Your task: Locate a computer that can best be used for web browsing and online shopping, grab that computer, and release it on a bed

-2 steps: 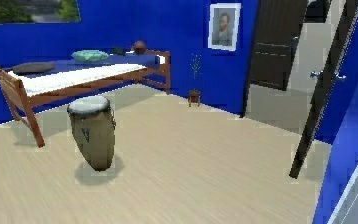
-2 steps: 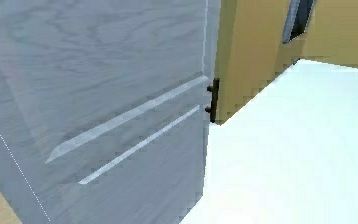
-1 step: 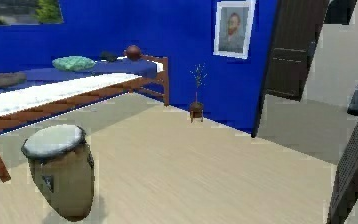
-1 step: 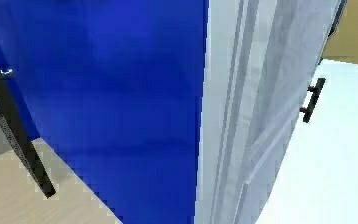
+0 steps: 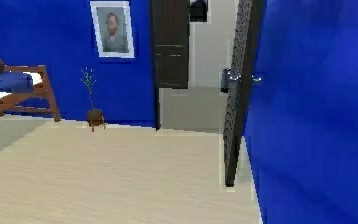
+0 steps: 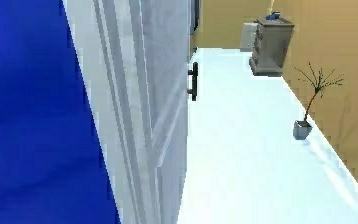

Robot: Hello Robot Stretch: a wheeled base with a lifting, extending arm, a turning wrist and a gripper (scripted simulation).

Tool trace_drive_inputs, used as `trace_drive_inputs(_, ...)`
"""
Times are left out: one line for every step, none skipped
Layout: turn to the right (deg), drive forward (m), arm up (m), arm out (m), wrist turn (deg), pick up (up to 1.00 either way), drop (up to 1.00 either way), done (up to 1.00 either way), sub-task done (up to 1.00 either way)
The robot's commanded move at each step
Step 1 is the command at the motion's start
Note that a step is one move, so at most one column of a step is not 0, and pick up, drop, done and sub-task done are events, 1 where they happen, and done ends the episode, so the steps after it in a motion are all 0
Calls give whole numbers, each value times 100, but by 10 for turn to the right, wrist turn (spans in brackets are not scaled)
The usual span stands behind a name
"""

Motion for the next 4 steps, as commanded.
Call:
trace_drive_inputs(0,100,0,0,0,0,0,0,0)
trace_drive_inputs(0,70,0,0,0,0,0,0,0)
trace_drive_inputs(150,0,0,0,0,0,0,0,0)
trace_drive_inputs(0,85,0,0,0,0,0,0,0)
